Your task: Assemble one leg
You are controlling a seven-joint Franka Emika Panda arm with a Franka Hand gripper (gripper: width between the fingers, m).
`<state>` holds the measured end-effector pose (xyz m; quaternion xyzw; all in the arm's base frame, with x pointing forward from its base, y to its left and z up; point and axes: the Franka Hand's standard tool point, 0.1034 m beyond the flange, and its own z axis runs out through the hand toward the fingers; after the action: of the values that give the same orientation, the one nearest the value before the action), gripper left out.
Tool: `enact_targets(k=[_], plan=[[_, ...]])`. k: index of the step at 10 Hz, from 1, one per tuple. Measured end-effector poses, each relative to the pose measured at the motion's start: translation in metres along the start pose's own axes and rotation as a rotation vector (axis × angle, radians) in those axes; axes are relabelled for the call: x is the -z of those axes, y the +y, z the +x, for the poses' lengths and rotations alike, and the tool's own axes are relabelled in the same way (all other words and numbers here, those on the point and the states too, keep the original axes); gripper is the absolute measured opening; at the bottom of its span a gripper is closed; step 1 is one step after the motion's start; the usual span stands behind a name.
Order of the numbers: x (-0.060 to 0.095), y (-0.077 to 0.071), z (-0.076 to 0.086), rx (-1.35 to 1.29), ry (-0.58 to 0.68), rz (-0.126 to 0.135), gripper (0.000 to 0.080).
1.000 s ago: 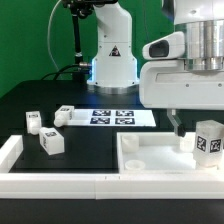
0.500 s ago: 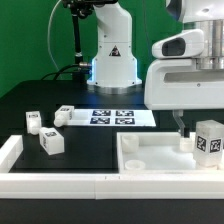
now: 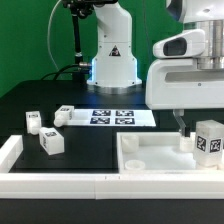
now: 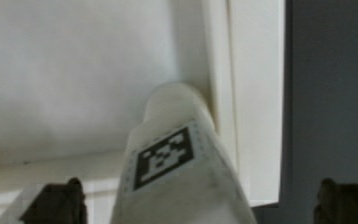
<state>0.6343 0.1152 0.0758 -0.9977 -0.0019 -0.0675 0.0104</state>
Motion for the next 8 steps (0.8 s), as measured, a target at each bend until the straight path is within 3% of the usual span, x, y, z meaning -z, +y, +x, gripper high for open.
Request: enact_targets(k=[2, 4, 5, 6, 8], plan=[[-0.0002, -0.0003, 0.0027, 0.033, 0.004, -0.014, 0.0649], [-0.0003, 0.0002, 0.0027, 0.018, 0.004, -0.015, 0.0388], [-0.0002, 0.0004, 0.0028, -0.025, 0.004, -0.015, 0.0388], [-0.0002, 0.0008, 0.0029, -0.092, 0.005, -0.015, 0.0285], [-0.0003, 0.0018, 0.0027, -0.25, 0.003, -0.014, 0.0285]])
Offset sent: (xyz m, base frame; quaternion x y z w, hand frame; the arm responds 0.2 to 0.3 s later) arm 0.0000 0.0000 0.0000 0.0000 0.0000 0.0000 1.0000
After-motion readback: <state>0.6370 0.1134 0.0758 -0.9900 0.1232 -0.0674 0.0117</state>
